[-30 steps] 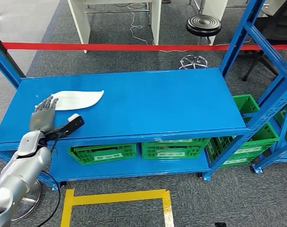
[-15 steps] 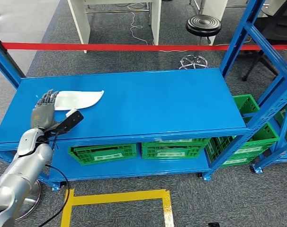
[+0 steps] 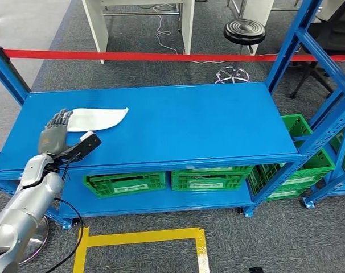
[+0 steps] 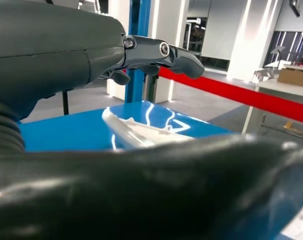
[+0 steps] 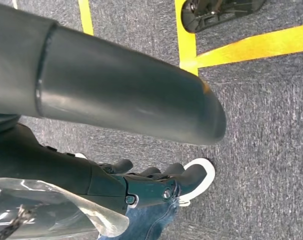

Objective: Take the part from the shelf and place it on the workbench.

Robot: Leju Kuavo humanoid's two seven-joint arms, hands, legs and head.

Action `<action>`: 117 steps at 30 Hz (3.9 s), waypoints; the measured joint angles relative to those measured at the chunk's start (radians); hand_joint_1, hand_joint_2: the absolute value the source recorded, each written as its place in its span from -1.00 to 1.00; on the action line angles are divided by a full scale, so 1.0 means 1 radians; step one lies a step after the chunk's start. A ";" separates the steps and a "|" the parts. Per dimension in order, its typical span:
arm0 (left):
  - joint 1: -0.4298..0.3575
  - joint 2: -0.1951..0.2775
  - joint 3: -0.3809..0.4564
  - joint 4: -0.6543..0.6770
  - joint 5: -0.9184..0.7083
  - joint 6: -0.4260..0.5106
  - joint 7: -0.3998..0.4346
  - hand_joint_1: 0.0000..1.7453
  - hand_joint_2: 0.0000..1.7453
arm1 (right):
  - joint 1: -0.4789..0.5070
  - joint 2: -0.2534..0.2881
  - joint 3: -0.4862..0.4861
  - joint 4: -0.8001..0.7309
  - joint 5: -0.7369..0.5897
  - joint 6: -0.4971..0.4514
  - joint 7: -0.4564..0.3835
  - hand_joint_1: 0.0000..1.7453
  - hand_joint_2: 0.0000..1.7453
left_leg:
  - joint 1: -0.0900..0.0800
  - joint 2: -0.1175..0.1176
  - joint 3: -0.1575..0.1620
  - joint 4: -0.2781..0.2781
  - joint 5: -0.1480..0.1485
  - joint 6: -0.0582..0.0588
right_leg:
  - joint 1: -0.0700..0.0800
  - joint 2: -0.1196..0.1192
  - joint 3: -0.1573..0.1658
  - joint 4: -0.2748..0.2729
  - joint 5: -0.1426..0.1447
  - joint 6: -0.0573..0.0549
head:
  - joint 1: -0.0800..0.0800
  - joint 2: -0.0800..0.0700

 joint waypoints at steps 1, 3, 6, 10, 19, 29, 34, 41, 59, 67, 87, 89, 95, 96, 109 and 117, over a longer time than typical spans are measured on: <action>-0.001 -0.001 0.000 -0.002 0.000 -0.003 -0.001 -1.00 -1.00 | 0.000 0.000 0.000 0.000 0.001 0.001 0.000 -1.00 -1.00 | 0.002 0.000 0.005 -0.007 0.001 0.005 | 0.000 -0.001 -0.008 0.014 -0.003 0.003 | 0.001 0.000; -0.004 -0.002 0.000 -0.007 0.001 -0.006 -0.002 -1.00 -1.00 | -0.002 0.000 0.000 0.000 0.001 0.002 0.000 -1.00 -1.00 | 0.007 0.002 0.014 -0.014 0.003 0.011 | 0.000 -0.002 -0.049 0.082 -0.037 0.002 | 0.006 0.000; -0.002 -0.003 0.000 -0.008 0.002 -0.008 -0.002 -1.00 -1.00 | 0.000 0.002 0.001 0.001 0.003 0.003 0.000 -1.00 -1.00 | 0.007 0.001 0.018 -0.013 -0.002 0.014 | -0.001 -0.003 -0.159 0.259 -0.094 0.005 | 0.009 0.000; 0.006 -0.005 0.000 -0.008 0.000 -0.008 -0.002 -1.00 -1.00 | 0.003 0.004 0.001 0.002 0.005 0.004 0.000 -1.00 -1.00 | 0.013 0.000 0.048 -0.013 -0.029 -0.001 | -0.003 -0.009 -0.152 0.138 0.037 0.013 | 0.010 0.000; 0.029 -0.005 0.004 -0.020 0.031 0.016 -0.033 -1.00 0.00 | 0.004 0.008 0.002 0.006 0.013 0.006 0.000 -1.00 -1.00 | 0.013 0.001 -0.036 0.167 -0.070 -0.050 | 0.002 -0.009 -0.073 0.010 0.039 -0.047 | -0.002 0.000; 0.076 0.011 0.015 -0.029 0.095 -0.034 -0.162 -1.00 1.00 | 0.001 0.009 0.008 0.007 0.025 0.015 -0.009 -1.00 -1.00 | 0.002 -0.003 -0.099 0.026 0.070 -0.023 | 0.011 0.007 -0.012 0.010 -0.016 -0.044 | -0.004 0.000; 0.093 0.021 0.015 -0.035 0.128 -0.112 -0.220 -1.00 1.00 | 0.001 0.008 0.010 0.007 0.031 0.017 -0.013 -1.00 -1.00 | 0.001 -0.010 -0.097 0.019 0.077 -0.028 | 0.010 0.004 -0.007 0.004 -0.023 -0.043 | -0.005 0.000; 0.110 0.038 0.010 -0.039 0.145 -0.199 -0.272 -1.00 1.00 | -0.001 0.007 0.016 0.007 0.039 0.020 -0.018 -1.00 -1.00 | 0.000 -0.011 -0.097 0.020 0.073 -0.022 | 0.009 0.004 -0.002 -0.008 -0.020 -0.032 | -0.005 0.000; 0.117 0.033 -0.019 -0.047 0.113 -0.040 -0.170 -1.00 1.00 | 0.000 0.008 0.017 0.007 0.056 0.029 0.000 -1.00 -1.00 | 0.002 -0.011 -0.096 0.020 0.076 -0.020 | 0.011 0.003 -0.002 -0.007 -0.018 -0.028 | -0.005 0.000; 0.122 0.033 -0.021 -0.050 0.085 -0.017 -0.128 1.00 1.00 | 0.000 0.008 0.019 0.007 0.057 0.029 -0.002 -1.00 -1.00 | 0.002 -0.011 -0.096 0.020 0.076 -0.020 | 0.011 0.003 -0.002 -0.007 -0.019 -0.028 | -0.005 0.000; 0.117 0.038 -0.036 -0.052 0.064 -0.022 -0.125 1.00 1.00 | 0.000 0.008 0.020 0.007 0.062 0.033 -0.014 -1.00 -1.00 | 0.002 -0.011 -0.095 0.020 0.076 -0.020 | 0.011 0.003 -0.001 -0.007 -0.019 -0.028 | -0.005 0.000; 0.115 0.040 -0.036 -0.055 0.072 -0.030 -0.133 1.00 1.00 | 0.000 0.008 0.020 0.007 0.064 0.033 -0.016 -1.00 -1.00 | 0.002 -0.011 -0.095 0.020 0.076 -0.020 | 0.011 0.003 -0.001 -0.007 -0.019 -0.028 | -0.005 0.000; 0.106 0.050 -0.036 -0.059 0.114 -0.106 -0.189 1.00 1.00 | 0.000 0.008 0.021 0.007 0.070 0.037 -0.020 -1.00 -1.00 | 0.002 -0.011 -0.094 0.020 0.076 -0.020 | 0.011 0.003 0.000 -0.007 -0.019 -0.028 | -0.005 0.000; 0.104 0.053 -0.036 -0.061 0.130 -0.120 -0.207 1.00 1.00 | 0.000 0.008 0.021 0.007 0.071 0.037 -0.020 -1.00 -1.00 | 0.002 -0.011 -0.094 0.020 0.076 -0.020 | 0.011 0.003 0.000 -0.007 -0.019 -0.028 | -0.005 0.000; 0.192 -0.006 0.094 -0.365 0.590 -0.064 -0.360 1.00 1.00 | 0.000 0.016 0.021 0.007 0.070 0.035 -0.036 -1.00 -1.00 | 0.002 -0.011 -0.095 0.020 0.076 -0.020 | 0.011 0.004 -0.001 -0.007 -0.018 -0.028 | -0.005 0.000; 0.276 -0.021 0.125 -0.757 0.699 0.051 -0.399 1.00 1.00 | 0.002 0.024 0.020 0.007 0.050 0.047 -0.153 -1.00 -1.00 | 0.002 -0.011 -0.095 0.020 0.075 -0.020 | 0.011 0.004 -0.001 -0.007 -0.019 -0.028 | -0.005 0.000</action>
